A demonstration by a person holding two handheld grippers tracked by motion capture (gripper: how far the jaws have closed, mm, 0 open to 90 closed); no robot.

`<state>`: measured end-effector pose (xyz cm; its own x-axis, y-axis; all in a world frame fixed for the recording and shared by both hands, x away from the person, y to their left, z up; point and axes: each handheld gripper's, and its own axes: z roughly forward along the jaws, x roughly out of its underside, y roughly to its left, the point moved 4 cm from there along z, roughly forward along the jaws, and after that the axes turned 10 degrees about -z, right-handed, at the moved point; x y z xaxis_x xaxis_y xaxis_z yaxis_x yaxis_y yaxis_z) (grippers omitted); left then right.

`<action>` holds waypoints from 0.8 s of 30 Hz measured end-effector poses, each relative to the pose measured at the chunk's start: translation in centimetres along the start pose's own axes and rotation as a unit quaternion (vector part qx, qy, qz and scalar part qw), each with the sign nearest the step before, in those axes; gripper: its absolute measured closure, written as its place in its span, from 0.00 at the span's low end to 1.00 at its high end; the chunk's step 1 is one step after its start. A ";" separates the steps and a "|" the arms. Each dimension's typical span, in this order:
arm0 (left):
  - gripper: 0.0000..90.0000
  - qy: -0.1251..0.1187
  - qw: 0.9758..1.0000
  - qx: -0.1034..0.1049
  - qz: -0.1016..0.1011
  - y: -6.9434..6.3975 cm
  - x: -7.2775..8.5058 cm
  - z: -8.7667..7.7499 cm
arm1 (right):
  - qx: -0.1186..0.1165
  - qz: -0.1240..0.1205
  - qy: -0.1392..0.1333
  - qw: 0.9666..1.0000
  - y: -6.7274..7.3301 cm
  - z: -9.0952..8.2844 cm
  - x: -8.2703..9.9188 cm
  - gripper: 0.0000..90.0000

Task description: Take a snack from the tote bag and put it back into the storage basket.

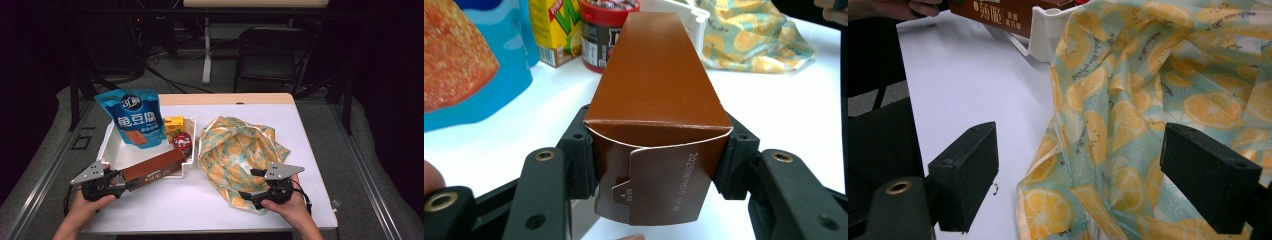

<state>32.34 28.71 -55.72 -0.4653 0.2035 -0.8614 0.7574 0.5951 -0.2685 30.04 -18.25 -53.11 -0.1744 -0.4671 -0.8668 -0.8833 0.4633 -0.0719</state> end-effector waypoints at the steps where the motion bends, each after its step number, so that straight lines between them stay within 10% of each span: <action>1: 0.52 0.001 1.000 0.001 -0.001 0.0 0.0 0.0 | 0.000 0.000 0.000 1.000 0.0 0.0 0.0 0.17; 10: 0.48 0.001 1.000 -0.005 -0.012 0.2 0.3 0.4 | -0.003 -0.002 0.006 1.000 0.2 0.2 0.1 0.17; 17: 0.30 -0.022 0.998 -0.050 -0.020 -0.4 -0.1 -0.4 | -0.002 -0.004 0.007 1.000 0.3 0.1 0.2 0.17; 24: 0.28 -0.023 0.989 -0.134 -0.051 -1.5 0.1 -0.3 | -0.001 -0.007 0.012 1.000 0.4 0.0 0.3 0.17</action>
<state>31.02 28.05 -55.25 -0.5068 0.0995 -0.8563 0.5555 0.7973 -0.2361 29.67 -18.21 -53.43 -0.1716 -0.4914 -0.8538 -0.8869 0.4544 -0.0832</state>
